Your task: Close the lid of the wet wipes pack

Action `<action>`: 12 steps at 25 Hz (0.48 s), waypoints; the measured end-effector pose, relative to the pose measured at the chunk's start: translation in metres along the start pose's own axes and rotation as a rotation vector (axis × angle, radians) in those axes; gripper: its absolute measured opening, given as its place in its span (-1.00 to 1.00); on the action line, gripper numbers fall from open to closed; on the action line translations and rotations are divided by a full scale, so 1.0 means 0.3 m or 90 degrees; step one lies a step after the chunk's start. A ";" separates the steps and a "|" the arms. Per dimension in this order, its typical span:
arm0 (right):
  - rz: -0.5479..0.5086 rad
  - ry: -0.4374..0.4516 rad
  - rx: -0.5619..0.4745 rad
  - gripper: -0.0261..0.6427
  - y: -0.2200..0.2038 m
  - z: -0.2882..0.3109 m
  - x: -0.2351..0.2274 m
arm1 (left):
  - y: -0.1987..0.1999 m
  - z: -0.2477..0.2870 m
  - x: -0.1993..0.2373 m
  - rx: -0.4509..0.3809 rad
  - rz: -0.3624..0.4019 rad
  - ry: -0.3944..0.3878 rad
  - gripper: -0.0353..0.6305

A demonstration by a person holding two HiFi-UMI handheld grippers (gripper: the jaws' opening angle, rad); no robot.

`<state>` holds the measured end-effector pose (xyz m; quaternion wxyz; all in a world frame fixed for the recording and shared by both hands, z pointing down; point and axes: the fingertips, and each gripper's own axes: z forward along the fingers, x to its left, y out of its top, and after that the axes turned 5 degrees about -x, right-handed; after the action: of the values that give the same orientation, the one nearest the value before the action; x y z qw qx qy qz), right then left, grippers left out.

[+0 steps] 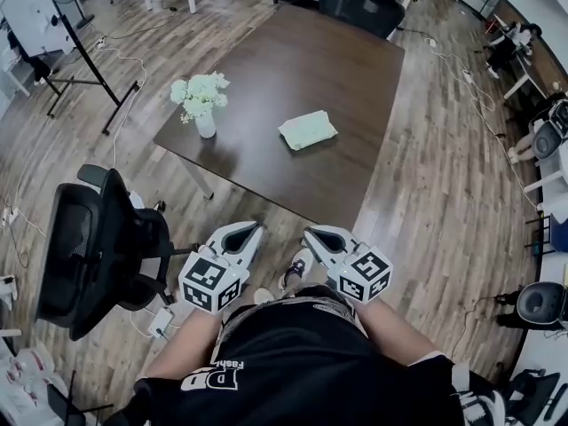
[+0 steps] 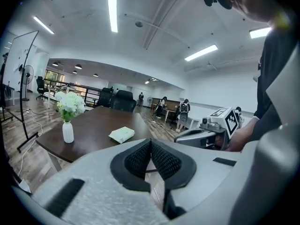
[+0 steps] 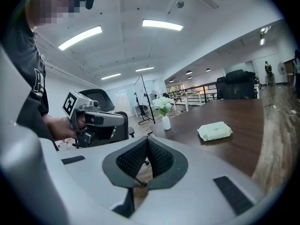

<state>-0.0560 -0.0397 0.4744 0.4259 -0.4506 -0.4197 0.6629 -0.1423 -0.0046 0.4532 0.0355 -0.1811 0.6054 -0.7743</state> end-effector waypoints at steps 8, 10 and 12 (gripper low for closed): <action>0.001 -0.016 0.008 -0.91 -0.070 -0.076 0.073 | -0.082 -0.064 -0.066 0.021 0.007 -0.015 -0.84; 0.003 -0.017 0.005 -0.91 -0.065 -0.082 0.069 | -0.071 -0.071 -0.072 0.017 0.013 -0.011 -0.84; 0.000 -0.015 0.002 -0.91 -0.054 -0.078 0.065 | -0.056 -0.074 -0.072 0.012 0.018 -0.006 -0.84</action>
<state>-0.0350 -0.0127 0.4792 0.4218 -0.4417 -0.4235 0.6690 -0.1266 0.0261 0.4595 0.0512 -0.1758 0.6006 -0.7783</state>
